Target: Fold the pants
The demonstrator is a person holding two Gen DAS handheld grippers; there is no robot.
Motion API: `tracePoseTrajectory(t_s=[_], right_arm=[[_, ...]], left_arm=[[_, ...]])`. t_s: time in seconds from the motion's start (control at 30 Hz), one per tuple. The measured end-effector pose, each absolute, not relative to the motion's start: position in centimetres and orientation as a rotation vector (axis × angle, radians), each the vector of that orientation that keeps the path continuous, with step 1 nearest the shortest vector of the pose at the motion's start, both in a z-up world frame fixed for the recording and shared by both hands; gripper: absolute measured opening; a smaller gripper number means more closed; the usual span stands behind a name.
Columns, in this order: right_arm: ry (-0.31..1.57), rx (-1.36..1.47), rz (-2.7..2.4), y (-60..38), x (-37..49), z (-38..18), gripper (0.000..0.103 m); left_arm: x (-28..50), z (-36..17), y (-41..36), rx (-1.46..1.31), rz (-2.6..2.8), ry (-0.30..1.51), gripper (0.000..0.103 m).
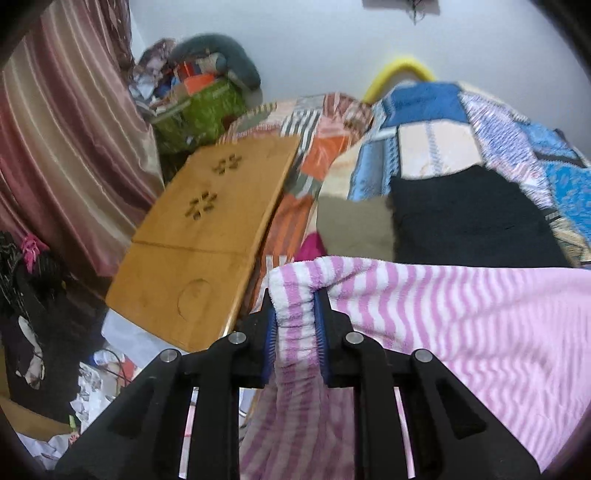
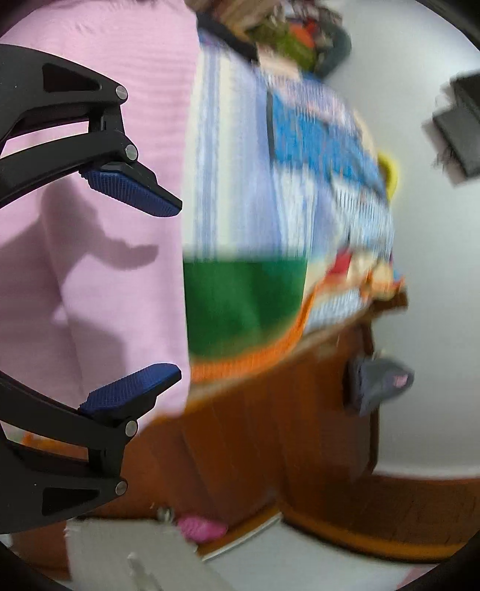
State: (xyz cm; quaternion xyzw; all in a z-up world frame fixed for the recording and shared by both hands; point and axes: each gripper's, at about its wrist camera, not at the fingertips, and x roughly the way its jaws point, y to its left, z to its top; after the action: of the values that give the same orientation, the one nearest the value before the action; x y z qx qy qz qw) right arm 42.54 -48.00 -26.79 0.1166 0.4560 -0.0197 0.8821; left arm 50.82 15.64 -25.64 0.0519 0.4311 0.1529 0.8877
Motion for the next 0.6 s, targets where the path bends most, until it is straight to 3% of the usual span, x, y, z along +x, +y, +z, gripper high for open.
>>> tracePoseTrajectory(t_s=[0.33,0.6], right_arm=[[0.876,-0.063,0.343,-29.3,43.6,-19.3,0.079],[0.891,-0.375,0.410,-17.8,45.5,-22.5,0.078]], left_arm=[[43.6,-19.4,13.7,0.086,0.187,0.799,0.018],[41.6,-19.8,14.5,0.081,0.129,0.794,0.018]])
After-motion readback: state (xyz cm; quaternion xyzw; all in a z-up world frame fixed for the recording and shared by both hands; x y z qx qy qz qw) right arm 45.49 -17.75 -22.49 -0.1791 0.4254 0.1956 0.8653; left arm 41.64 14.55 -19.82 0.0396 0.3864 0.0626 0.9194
